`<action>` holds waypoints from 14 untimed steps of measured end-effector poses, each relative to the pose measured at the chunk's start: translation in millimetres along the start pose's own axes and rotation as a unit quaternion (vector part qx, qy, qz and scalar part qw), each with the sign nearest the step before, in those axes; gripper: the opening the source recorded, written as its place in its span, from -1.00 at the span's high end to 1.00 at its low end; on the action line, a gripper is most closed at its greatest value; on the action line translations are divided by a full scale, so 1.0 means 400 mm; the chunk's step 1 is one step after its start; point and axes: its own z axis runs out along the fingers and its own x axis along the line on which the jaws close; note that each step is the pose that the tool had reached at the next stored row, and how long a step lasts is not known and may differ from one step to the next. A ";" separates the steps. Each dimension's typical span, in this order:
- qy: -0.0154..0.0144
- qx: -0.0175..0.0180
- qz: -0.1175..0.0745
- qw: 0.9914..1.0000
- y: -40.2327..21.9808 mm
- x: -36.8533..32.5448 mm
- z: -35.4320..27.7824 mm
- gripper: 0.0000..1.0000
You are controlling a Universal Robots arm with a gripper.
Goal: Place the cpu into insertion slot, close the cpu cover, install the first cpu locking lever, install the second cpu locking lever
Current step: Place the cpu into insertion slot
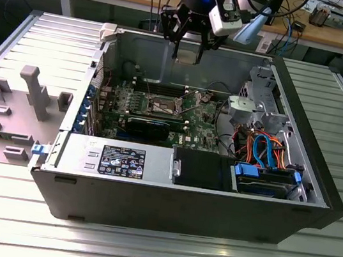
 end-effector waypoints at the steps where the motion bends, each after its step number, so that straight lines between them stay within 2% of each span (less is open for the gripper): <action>1: 0.000 0.000 0.000 1.000 0.000 0.000 0.001 -0.08; 9: 0.000 0.000 0.000 1.000 0.000 0.000 0.004 -0.08; 11: 0.000 0.000 0.000 1.000 -0.002 0.000 0.017 -0.08; 14: 0.000 0.000 0.000 1.000 -0.002 0.000 0.017 -0.08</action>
